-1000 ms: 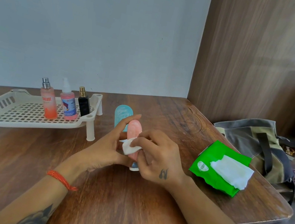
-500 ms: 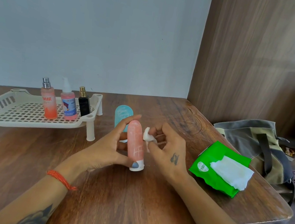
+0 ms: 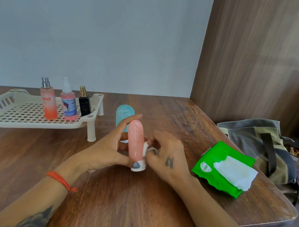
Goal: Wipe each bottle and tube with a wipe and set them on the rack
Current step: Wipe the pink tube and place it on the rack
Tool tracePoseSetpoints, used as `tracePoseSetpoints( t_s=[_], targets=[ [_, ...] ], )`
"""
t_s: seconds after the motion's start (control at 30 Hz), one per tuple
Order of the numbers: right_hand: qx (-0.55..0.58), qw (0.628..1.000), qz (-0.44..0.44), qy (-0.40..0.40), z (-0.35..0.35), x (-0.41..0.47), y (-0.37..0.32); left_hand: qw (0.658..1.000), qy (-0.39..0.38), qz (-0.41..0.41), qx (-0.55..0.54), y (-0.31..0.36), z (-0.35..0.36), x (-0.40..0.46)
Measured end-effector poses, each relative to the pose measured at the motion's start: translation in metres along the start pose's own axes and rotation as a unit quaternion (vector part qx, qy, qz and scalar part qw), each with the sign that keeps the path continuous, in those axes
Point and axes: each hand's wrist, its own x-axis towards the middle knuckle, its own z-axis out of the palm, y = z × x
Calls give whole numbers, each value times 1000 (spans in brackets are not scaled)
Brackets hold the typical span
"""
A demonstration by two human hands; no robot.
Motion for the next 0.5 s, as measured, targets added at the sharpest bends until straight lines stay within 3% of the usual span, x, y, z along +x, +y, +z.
tracePoseSetpoints(
  t_s=[0.13,0.23,0.33,0.43,0.5],
  targets=[
    [98,982,147,-71,0,5,5,1000,1,-7,6,-1,0,1],
    [148,976,162,15,-1,6,3,1000,1,-8,12,0,0,1],
    [171,979,64,92,-6,4,-5,1000,1,-10,5,2,0,0],
    [35,990,-128,37,-5,-3,-8,999,3,-12,-36,2,0,-2],
    [-5,984,-180,10,-3,-6,-8,999,0,-11,-37,2,0,-3]
  ],
)
